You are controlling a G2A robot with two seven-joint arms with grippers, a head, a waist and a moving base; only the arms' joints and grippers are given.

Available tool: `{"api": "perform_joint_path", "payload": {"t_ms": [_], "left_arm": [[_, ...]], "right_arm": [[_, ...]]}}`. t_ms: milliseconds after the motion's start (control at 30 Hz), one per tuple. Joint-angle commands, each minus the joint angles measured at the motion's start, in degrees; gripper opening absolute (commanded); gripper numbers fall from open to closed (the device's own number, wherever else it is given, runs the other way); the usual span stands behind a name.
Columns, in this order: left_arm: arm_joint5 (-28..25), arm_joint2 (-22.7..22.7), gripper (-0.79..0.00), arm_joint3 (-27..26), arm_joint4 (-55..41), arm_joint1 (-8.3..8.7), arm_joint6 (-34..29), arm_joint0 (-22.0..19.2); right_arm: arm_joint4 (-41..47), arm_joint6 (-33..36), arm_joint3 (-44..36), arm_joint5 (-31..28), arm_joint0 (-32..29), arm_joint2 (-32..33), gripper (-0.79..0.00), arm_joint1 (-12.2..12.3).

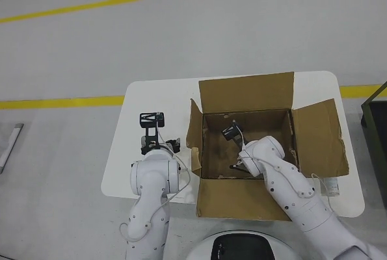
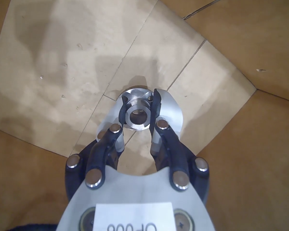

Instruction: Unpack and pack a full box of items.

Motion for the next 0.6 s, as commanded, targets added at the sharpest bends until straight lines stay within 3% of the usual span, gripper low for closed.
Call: {"api": "perform_joint_path", "payload": {"t_ms": [0,167,333,433,567], "left_arm": [[0.0,0.0,0.0,0.0,0.0,0.0,0.0,0.0],[0.0,0.0,0.0,0.0,0.0,0.0,0.0,0.0],[0.0,0.0,0.0,0.0,0.0,0.0,0.0,0.0],[0.0,0.0,0.0,0.0,0.0,0.0,0.0,0.0],[0.0,0.0,0.0,0.0,0.0,0.0,0.0,0.0]], "right_arm": [[1.4,-0.8,-2.4,0.6,-0.7,1.6,-0.785,0.1],[12.3,-5.6,-14.6,1.1,-6.3,11.1,-0.785,1.0],[36.4,-12.6,-26.6,-5.5,-16.2,25.8,-0.785,2.1],[52.6,-13.7,-27.9,-11.4,-20.5,33.1,-0.785,2.6],[61.1,-12.9,-26.1,-16.4,-22.7,37.0,-0.785,3.3]]}}
